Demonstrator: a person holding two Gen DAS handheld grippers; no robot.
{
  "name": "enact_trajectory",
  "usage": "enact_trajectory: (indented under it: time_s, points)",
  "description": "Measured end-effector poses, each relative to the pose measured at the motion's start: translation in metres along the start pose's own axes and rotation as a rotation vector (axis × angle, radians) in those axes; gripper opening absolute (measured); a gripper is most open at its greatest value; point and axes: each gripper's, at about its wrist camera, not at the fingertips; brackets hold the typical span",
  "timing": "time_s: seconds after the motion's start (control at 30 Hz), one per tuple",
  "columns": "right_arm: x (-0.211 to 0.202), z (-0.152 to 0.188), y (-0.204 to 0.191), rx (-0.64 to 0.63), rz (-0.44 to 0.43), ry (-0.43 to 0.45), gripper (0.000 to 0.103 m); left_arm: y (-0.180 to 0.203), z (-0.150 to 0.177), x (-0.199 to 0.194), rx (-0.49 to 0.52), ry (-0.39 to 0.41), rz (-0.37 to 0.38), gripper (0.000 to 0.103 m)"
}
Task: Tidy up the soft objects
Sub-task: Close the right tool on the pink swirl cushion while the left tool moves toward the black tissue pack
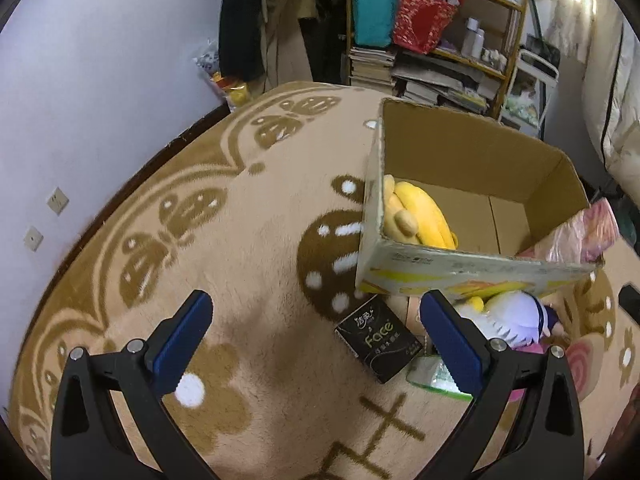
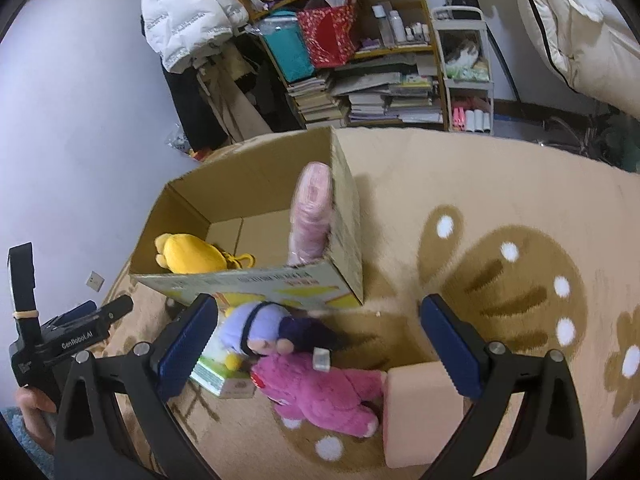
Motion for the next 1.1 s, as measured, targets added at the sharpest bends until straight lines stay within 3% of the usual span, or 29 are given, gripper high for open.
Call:
enact_trajectory:
  time_s: [0.97, 1.1]
  points:
    - [0.031, 0.030, 0.048, 0.128, 0.072, -0.177, 0.103, -0.019, 0.012, 0.057, -0.126, -0.154, 0.049, 0.102]
    - [0.035, 0.033, 0.050, 0.125, 0.078, -0.212, 0.093, -0.020, 0.013, 0.063, -0.133, -0.169, 0.060, 0.102]
Point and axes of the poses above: each gripper's, at about its wrist camera, not at the fingertips, and x roughly the way its jaws point, y to its right, z to its underside, and after that the axes turned 13 degrees about z, right-handed
